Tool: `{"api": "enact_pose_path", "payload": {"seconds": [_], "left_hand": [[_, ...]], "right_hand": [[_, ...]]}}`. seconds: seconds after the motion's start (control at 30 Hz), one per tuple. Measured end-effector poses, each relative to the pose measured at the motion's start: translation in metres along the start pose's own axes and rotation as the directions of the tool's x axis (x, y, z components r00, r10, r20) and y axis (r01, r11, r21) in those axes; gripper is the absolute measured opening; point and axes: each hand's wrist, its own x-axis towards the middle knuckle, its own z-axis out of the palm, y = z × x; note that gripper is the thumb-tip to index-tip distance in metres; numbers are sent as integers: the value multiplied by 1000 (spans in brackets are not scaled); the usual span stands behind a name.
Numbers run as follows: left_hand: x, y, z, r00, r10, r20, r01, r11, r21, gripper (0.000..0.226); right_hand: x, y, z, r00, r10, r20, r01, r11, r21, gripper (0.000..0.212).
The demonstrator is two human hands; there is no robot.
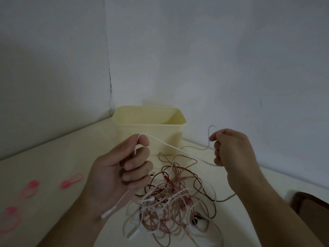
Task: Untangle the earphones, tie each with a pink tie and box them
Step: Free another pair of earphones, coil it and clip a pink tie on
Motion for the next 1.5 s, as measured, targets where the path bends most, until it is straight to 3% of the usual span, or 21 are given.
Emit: {"api": "enact_pose_path", "payload": {"seconds": [0.07, 0.13, 0.23, 0.27, 0.33, 0.4, 0.43, 0.47, 0.5, 0.6, 0.77, 0.83, 0.9, 1.0, 1.13, 1.23, 1.3, 1.4, 1.5], "left_hand": [[0, -3, 3, 1000, -12, -19, 14, 997, 72, 21], [1, -8, 8, 993, -8, -119, 37, 969, 245, 26], [3, -15, 13, 963, 9, -268, 114, 892, 437, 27], [3, -16, 13, 956, 7, -293, 136, 875, 464, 26], [3, -18, 14, 954, -6, -300, 158, 860, 484, 27], [3, -19, 15, 952, -18, -305, 163, 875, 455, 29], [3, -19, 16, 947, -21, -320, 167, 884, 437, 31], [3, -19, 17, 942, -20, -335, 171, 887, 429, 30], [3, -18, 18, 937, -16, -349, 177, 883, 434, 30], [4, -16, 19, 932, -7, -364, 189, 863, 469, 26], [3, -10, 19, 933, -39, -358, 205, 875, 438, 30], [3, -11, 18, 947, -62, -315, 203, 877, 436, 30], [3, -13, 18, 954, -77, -289, 206, 870, 448, 29], [2, -14, 21, 944, -74, -321, 237, 830, 505, 35], [3, -14, 24, 918, -11, -398, 239, 814, 530, 38], [4, -13, 22, 913, -14, -407, 231, 840, 490, 33], [4, -13, 20, 927, -37, -374, 225, 852, 473, 30], [3, -13, 16, 951, -60, -304, 190, 889, 416, 27], [3, -12, 12, 982, -77, -173, 126, 949, 289, 18]], "right_hand": [[-5, -4, 1, 983, 56, 172, -19, 978, -210, 27], [-18, -14, 3, 944, 113, 310, 52, 878, -476, 27], [-43, -33, 7, 959, -65, 276, 269, 520, -811, 30], [-51, -37, 9, 939, -197, 281, 342, 460, -819, 25], [-61, -43, 11, 854, -369, 368, 520, 570, -636, 28], [-65, -45, 14, 730, -301, 614, 569, 765, -301, 53], [-65, -42, 16, 645, -234, 727, 555, 798, -235, 57], [-65, -38, 19, 584, -211, 784, 588, 776, -229, 54], [-63, -34, 21, 572, -214, 792, 641, 719, -269, 46], [-56, -30, 25, 671, -247, 699, 651, 648, -395, 14], [-45, -36, 13, 760, -282, 586, 582, 698, -418, 27], [-46, -37, 12, 757, -293, 583, 531, 796, -289, 15], [-49, -34, 16, 705, -212, 677, 470, 854, -222, 14], [-55, -31, 21, 629, -132, 766, 547, 775, -316, 19], [-50, -34, 17, 699, -47, 713, 415, 839, -352, 32], [-41, -36, 8, 793, -81, 603, 276, 931, -239, 35], [-32, -35, 4, 876, 5, 483, 47, 994, -96, 37], [-24, -34, 5, 914, 151, 377, -221, 963, 151, 30], [-19, -29, 5, 926, 120, 358, -222, 939, 261, 35]]}}
